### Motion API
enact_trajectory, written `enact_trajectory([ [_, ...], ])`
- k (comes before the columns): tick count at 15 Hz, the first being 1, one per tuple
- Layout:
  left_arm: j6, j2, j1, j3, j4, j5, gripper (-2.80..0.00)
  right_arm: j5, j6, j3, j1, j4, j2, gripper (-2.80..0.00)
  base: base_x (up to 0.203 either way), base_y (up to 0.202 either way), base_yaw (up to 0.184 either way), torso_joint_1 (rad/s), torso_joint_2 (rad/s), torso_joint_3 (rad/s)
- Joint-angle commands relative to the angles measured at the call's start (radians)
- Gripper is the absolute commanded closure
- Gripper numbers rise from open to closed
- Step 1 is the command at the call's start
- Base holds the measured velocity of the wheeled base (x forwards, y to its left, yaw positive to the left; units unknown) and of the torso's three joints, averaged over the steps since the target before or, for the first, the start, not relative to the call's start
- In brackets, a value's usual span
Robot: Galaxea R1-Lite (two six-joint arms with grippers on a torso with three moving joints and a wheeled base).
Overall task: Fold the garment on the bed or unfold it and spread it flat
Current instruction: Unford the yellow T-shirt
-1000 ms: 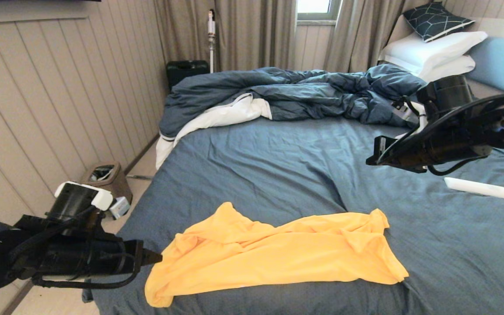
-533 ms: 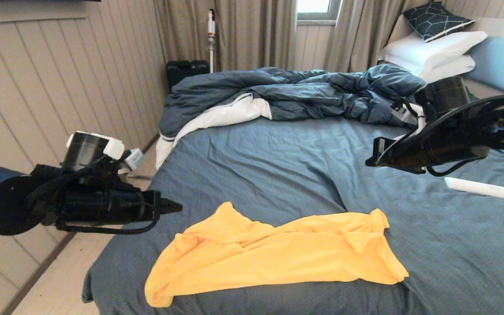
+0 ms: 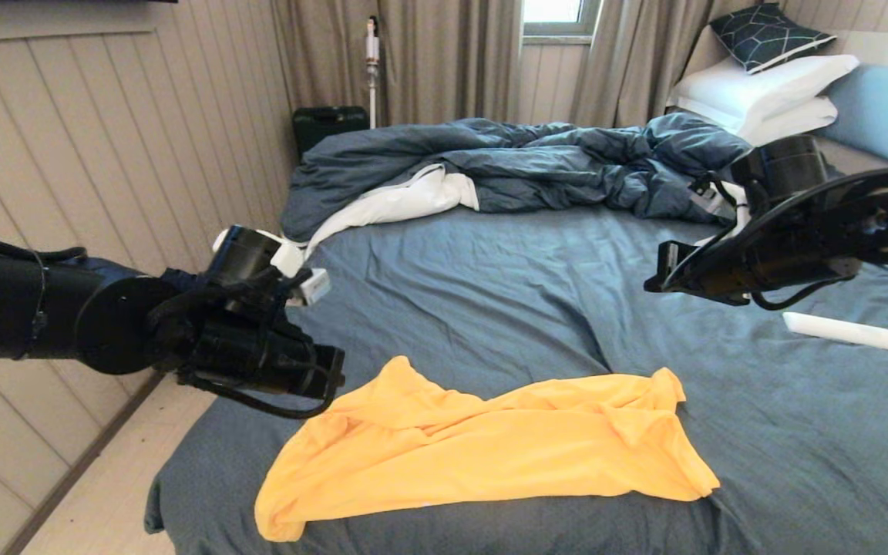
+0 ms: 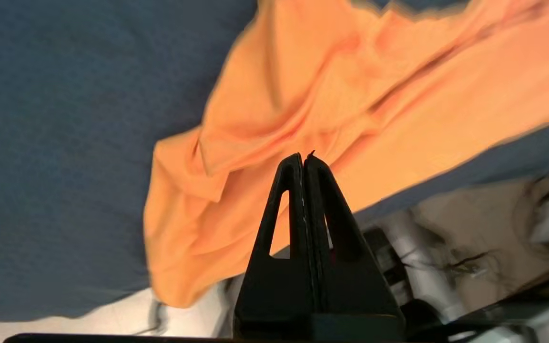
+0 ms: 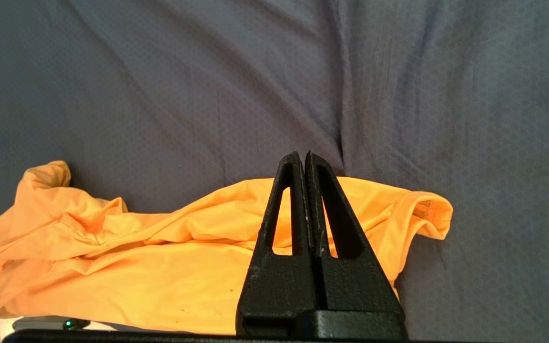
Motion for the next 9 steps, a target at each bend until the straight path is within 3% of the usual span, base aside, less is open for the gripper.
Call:
enact_trajectory([
  [1, 0.1, 0.029, -0.028, 0.015, -0.001, 0.033, 0.0, 0.001, 0.002, 0.0, 0.001, 0.001, 0.002, 0.0, 0.0, 0.0, 0.0, 0.0, 0.0, 0.0],
  [3, 0.188, 0.035, -0.046, 0.027, -0.003, 0.045, 0.0, 0.001, 0.002, 0.001, 0.001, 0.001, 0.002, 0.0, 0.0, 0.0, 0.0, 0.0, 0.0, 0.0],
  [4, 0.207, 0.04, -0.059, 0.028, -0.003, 0.045, -2.8, 0.001, 0.002, 0.001, 0.001, 0.001, 0.002, 0.0, 0.0, 0.0, 0.0, 0.0, 0.0, 0.0],
  [6, 0.282, 0.053, -0.098, 0.047, -0.005, 0.048, -2.8, 0.001, 0.002, 0.0, -0.002, 0.0, 0.003, 0.0, 0.0, 0.0, 0.0, 0.0, 0.0, 0.0],
  [9, 0.32, 0.088, -0.124, 0.033, -0.024, 0.053, -2.8, 0.001, 0.002, 0.0, -0.003, -0.006, 0.01, 0.0, 0.0, 0.0, 0.0, 0.0, 0.0, 0.0],
])
